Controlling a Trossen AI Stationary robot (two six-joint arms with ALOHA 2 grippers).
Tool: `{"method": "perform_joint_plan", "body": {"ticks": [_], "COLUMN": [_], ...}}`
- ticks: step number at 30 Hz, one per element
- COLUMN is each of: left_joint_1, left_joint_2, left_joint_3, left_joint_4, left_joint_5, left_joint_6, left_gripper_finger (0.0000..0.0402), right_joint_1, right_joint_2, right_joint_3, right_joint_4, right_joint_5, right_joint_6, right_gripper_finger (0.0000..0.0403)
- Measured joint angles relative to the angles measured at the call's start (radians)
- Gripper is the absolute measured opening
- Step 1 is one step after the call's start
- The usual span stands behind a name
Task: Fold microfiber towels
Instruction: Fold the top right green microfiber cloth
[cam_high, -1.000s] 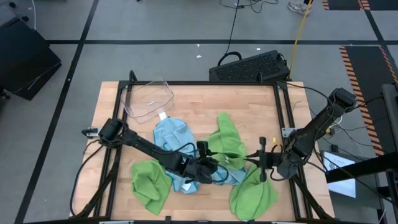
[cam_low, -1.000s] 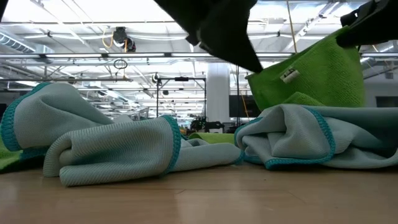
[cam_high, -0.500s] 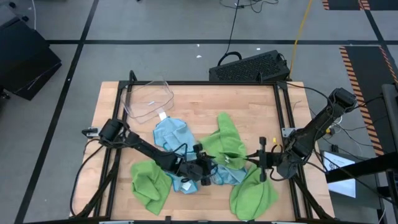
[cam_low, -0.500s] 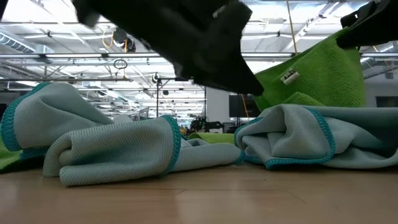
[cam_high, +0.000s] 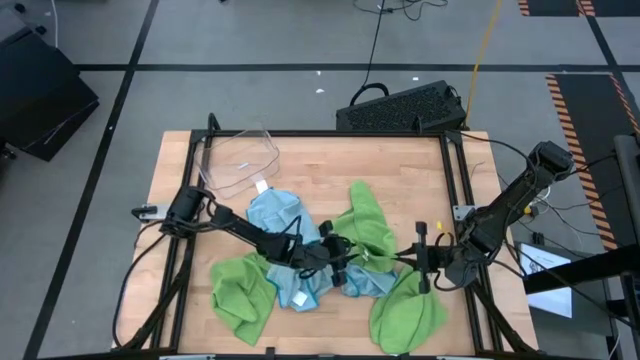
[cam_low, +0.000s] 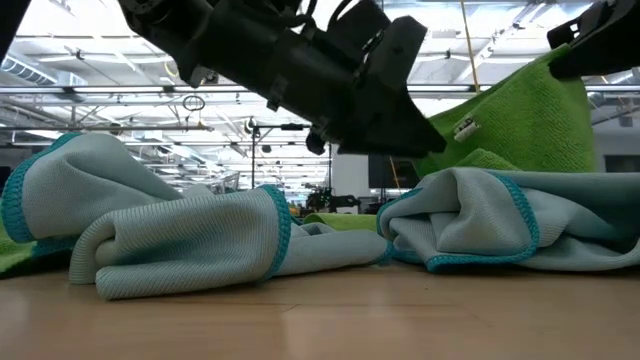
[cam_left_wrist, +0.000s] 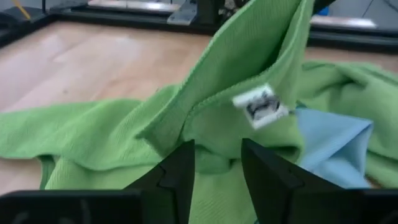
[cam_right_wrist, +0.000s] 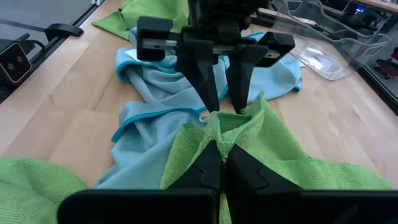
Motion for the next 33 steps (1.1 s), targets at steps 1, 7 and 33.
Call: {"method": "perform_joint_plan", "body": {"ticks": [1,7,33], "left_joint_1": [0.003,0.033,-0.039], "left_joint_2": [0.000,0.000,-0.010], "left_joint_3": [0.000,0.000,0.000], "left_joint_4": [0.000,-0.005,0.122], "left_joint_5": [-0.001,-0.015,0.032], "left_joint_6": [-0.001,-0.034,0.324], "left_gripper_finger": [0.0137,0.0134,0.0062], "right_joint_1": [0.000,0.000,0.000], "right_joint_2": [0.000,0.000,0.000], "right_joint_3": [0.000,0.000,0.000], "right_joint_4": [0.000,0.000,-0.001], "right_joint_5": [0.000,0.000,-0.025], "right_joint_6": [0.000,0.000,-0.006], "right_gripper_finger": [0.0001,0.0001,0.0002]}}
